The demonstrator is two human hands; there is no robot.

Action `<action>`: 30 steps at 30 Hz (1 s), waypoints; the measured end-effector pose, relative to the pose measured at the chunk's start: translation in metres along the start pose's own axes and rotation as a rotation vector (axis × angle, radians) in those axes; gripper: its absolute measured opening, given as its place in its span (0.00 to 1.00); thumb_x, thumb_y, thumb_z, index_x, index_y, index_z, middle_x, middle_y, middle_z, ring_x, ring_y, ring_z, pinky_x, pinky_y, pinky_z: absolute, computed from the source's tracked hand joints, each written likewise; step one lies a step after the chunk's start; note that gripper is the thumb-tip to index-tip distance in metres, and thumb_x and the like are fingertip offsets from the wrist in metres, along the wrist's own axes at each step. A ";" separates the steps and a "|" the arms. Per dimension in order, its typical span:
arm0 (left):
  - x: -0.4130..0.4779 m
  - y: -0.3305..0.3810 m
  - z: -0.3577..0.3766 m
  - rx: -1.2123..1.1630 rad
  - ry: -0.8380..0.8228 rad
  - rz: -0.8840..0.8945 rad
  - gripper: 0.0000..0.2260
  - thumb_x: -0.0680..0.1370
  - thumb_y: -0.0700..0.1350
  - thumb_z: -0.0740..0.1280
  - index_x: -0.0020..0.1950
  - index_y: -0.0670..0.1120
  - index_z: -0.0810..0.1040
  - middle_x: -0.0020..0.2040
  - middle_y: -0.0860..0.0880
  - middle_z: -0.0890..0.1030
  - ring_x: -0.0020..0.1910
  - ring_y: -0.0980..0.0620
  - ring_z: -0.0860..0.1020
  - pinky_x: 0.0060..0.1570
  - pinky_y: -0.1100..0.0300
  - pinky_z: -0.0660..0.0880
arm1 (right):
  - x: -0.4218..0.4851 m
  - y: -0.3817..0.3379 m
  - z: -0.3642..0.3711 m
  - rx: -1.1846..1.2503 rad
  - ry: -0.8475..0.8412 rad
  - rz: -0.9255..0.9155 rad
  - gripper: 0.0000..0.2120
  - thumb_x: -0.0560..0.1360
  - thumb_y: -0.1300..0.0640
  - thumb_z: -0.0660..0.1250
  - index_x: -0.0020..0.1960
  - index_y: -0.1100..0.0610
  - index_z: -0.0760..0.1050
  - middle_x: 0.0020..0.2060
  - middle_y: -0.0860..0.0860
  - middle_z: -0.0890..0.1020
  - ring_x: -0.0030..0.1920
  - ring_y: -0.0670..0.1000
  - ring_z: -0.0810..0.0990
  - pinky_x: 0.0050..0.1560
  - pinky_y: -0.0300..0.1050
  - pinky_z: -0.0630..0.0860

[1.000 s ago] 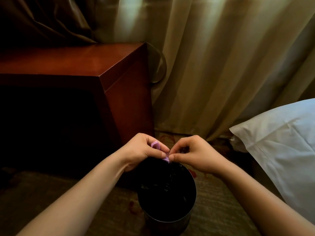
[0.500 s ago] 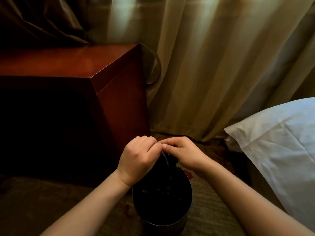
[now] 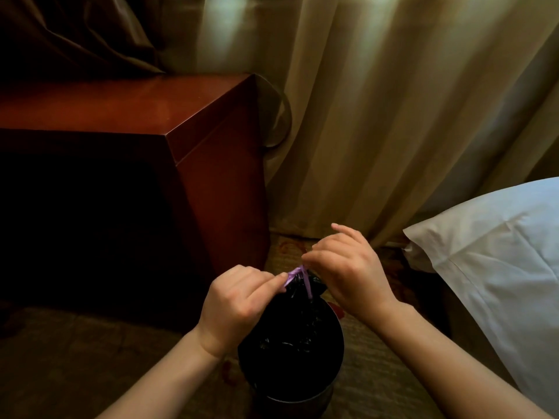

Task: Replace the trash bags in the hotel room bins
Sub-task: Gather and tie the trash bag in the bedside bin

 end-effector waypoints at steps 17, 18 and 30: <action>-0.103 -0.026 -0.002 -0.019 -0.244 -0.113 0.07 0.77 0.39 0.69 0.53 0.42 0.85 0.44 0.50 0.85 0.43 0.52 0.83 0.40 0.55 0.79 | -0.072 0.055 0.024 -0.074 -0.138 0.170 0.08 0.69 0.65 0.77 0.46 0.57 0.84 0.40 0.49 0.83 0.41 0.51 0.81 0.37 0.48 0.80; -0.108 -0.030 -0.002 -0.031 -0.261 -0.141 0.08 0.76 0.38 0.70 0.53 0.43 0.85 0.45 0.50 0.85 0.43 0.52 0.83 0.41 0.55 0.80 | -0.074 0.056 0.024 -0.073 -0.140 0.180 0.08 0.69 0.65 0.78 0.46 0.57 0.84 0.40 0.49 0.83 0.41 0.52 0.81 0.37 0.48 0.81; -0.118 -0.052 -0.020 -0.145 -0.283 -0.459 0.14 0.79 0.52 0.64 0.52 0.46 0.85 0.46 0.56 0.84 0.46 0.61 0.82 0.46 0.60 0.80 | -0.085 0.069 0.027 -0.068 -0.172 0.508 0.07 0.71 0.63 0.75 0.45 0.53 0.85 0.39 0.45 0.84 0.41 0.47 0.82 0.42 0.41 0.77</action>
Point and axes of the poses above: each hand's wrist, its own x-axis towards the middle knuckle, its own z-axis out of the palm, y = z × x, the point moved 4 cm from there along x, towards the middle knuckle
